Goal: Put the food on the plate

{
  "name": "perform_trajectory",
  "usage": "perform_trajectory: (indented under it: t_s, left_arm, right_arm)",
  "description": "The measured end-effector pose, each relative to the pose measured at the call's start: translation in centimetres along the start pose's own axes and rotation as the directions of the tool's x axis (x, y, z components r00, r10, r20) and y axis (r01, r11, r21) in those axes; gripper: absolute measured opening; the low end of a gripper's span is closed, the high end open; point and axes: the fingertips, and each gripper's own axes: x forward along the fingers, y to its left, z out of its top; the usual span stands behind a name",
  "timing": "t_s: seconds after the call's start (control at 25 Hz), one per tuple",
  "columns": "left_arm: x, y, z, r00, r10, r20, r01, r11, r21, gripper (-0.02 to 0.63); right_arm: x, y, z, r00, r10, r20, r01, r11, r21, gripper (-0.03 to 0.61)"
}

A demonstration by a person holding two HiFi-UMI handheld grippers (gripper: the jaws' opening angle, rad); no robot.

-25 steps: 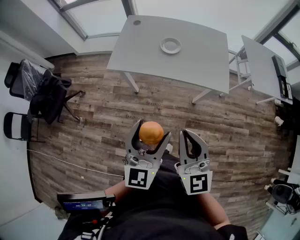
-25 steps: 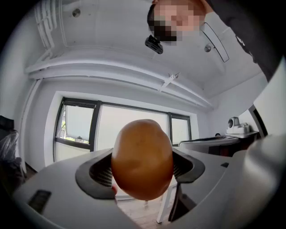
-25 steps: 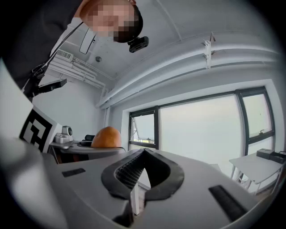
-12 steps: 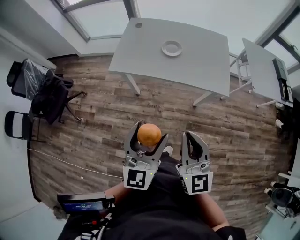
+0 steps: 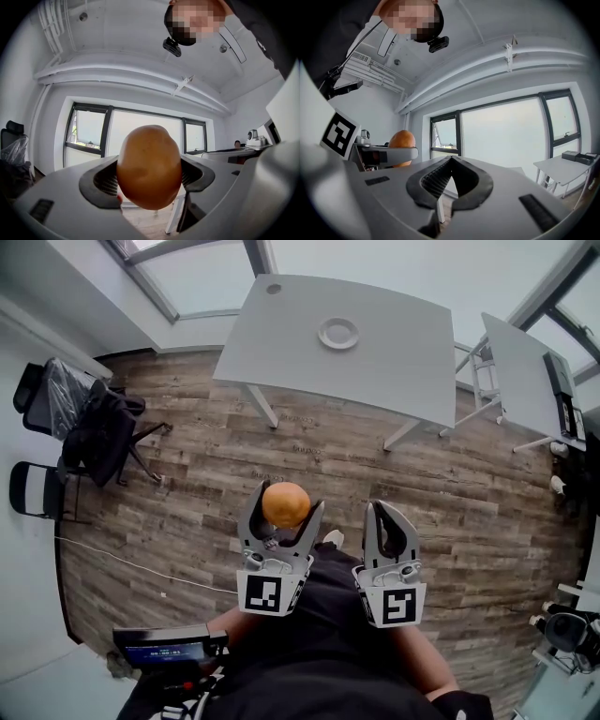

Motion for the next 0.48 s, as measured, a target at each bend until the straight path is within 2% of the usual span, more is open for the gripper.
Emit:
perform_trajectory:
  t_s: [0.32,0.48]
  left_arm:
    - [-0.4,-0.4,-0.5,0.999,0.031,-0.016,-0.031,0.999,0.035,0.354]
    - [0.2,-1.3,-0.6,0.999,0.022,-0.027,-0.02,0.999,0.05,0.354]
  right_arm:
    - [-2.1,-1.6,-0.8,1.0,-0.017,0.014,0.016,0.999,0.038,-0.003]
    - [-2.6,-2.7,-1.2,0.999,-0.032,0.015,0.031,0.998,0.063,-0.003]
